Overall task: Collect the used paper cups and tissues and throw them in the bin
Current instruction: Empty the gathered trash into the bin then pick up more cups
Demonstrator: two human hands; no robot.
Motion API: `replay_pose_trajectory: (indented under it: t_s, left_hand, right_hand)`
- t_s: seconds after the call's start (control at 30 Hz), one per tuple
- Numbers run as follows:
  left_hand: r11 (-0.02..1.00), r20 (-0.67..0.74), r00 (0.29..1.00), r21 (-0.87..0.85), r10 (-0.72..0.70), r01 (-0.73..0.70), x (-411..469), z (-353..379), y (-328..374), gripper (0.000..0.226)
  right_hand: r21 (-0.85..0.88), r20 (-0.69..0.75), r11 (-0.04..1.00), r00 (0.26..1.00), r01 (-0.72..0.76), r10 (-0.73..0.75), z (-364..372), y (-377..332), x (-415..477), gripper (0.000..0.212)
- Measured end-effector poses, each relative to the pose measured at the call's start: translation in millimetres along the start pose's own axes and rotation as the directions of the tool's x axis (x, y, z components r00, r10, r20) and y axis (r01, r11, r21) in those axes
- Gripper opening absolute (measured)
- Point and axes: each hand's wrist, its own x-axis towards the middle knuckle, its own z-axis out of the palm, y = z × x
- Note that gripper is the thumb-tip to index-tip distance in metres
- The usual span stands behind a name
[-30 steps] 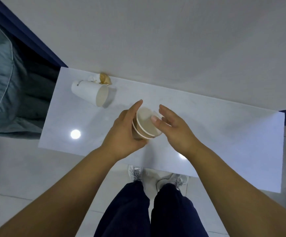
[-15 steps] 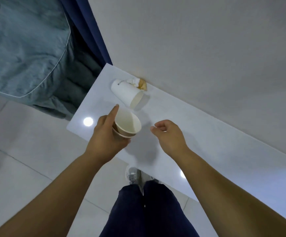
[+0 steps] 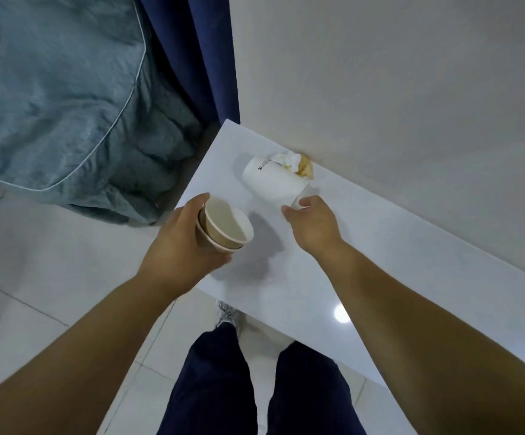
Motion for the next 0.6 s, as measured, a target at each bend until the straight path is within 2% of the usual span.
replay_pose_trajectory:
  t_s: [0.13, 0.27, 0.4, 0.5, 0.6]
  left_hand:
    - [0.994, 0.037, 0.999, 0.099, 0.037, -0.04, 18.5, -12.3, -5.0, 0.099]
    - [0.979, 0.089, 0.995, 0.196, 0.041, -0.058, 35.4, -14.3, -7.3, 0.101]
    - [0.949, 0.095, 0.994, 0.306, 0.053, -0.08, 45.2, -16.2, -11.6, 0.104]
    - [0.949, 0.088, 0.994, 0.304, 0.059, -0.083, 50.8, -19.2, -11.3, 0.108]
    - [0.955, 0.092, 0.991, 0.271, 0.097, -0.119, 54.9, -21.7, -6.2, 0.112]
  right_hand:
    - [0.025, -0.098, 1.0, 0.995, -0.005, 0.008, 20.7, -5.3, 11.0, 0.013]
    - [0.035, -0.192, 0.999, 0.981, 0.013, -0.006, 27.4, -12.4, 7.5, 0.013]
    - [0.065, -0.27, 0.991, 0.958, 0.12, -0.099, 16.2, -15.7, -16.4, 0.009]
    - [0.017, -0.232, 0.976, 0.95, 0.219, -0.21, 2.1, -18.5, -38.0, 0.01]
    - [-0.049, -0.13, 0.95, 0.941, 0.308, -0.312, -5.0, -18.3, -49.1, 0.015]
